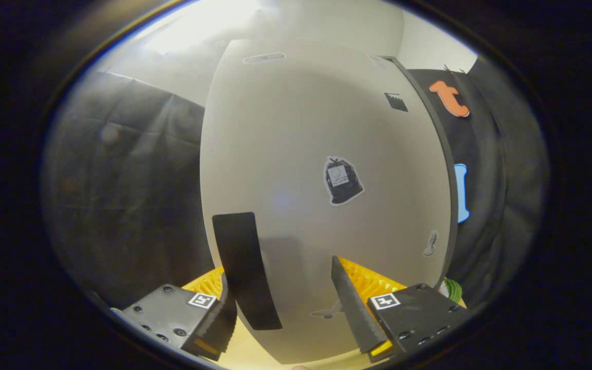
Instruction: Open the shoe cabinet door, grab the shoes and put them into the shoe cabinet, then close the shoe cabinet door.
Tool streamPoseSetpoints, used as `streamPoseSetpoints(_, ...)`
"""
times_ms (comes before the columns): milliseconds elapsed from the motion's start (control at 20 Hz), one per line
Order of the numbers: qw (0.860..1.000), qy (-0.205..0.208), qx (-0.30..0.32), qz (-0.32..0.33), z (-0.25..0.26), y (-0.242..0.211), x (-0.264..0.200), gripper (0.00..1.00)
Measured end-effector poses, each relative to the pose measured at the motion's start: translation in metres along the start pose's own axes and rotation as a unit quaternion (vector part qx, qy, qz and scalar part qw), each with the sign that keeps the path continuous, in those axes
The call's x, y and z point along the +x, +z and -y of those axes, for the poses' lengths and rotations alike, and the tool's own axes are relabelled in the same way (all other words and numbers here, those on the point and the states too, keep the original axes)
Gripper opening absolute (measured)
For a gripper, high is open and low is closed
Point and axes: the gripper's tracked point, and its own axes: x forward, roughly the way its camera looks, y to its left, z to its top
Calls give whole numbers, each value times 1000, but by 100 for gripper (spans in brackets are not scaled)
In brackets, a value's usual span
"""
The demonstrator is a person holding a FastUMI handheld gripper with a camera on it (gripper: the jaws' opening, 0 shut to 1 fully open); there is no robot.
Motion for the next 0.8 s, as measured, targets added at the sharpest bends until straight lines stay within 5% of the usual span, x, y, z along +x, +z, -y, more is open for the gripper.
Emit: streamPoseSetpoints(800, 997, -79, -11, 18, -20, -11, 54, 94)
